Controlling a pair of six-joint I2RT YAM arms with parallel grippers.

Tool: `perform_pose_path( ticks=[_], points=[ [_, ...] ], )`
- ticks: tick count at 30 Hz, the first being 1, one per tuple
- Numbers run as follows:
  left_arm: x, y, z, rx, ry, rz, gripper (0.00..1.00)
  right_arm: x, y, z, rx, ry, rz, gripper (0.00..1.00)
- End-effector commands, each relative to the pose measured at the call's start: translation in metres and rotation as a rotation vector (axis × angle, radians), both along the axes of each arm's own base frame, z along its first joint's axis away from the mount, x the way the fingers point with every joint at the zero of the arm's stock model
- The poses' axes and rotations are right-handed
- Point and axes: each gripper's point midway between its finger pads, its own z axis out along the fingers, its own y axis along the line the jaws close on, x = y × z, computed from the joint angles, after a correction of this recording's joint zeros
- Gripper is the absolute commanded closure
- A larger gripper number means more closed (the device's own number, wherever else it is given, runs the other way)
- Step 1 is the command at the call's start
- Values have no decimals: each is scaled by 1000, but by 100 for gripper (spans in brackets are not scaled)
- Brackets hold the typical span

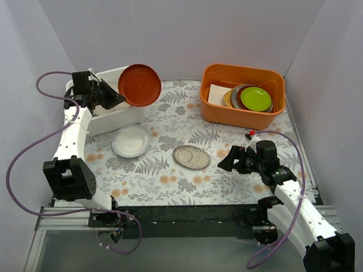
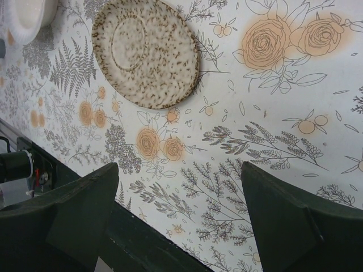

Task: Place the plates into the plastic bin on the countertop
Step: Place the plate in the plastic bin.

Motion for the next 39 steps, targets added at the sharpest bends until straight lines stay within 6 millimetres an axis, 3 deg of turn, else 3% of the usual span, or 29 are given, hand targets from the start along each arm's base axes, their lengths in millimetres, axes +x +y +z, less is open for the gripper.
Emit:
perform_pose_path(
  ticks=[1, 6, 18, 25, 39],
  points=[
    [3, 27, 27, 9, -68, 37, 100, 5, 3, 7, 21, -33, 11, 5],
    [12, 65, 17, 22, -46, 119, 100, 3, 3, 4, 18, -26, 17, 5],
    [29, 121, -14, -4, -3, 250, 100, 5, 3, 3, 10, -31, 21, 4],
    [42, 137, -47, -10, 72, 282, 100, 6, 3, 2, 4, -26, 22, 4],
    [35, 157, -91, -8, 169, 334, 100, 5, 3, 0, 6, -21, 24, 5]
  ],
)
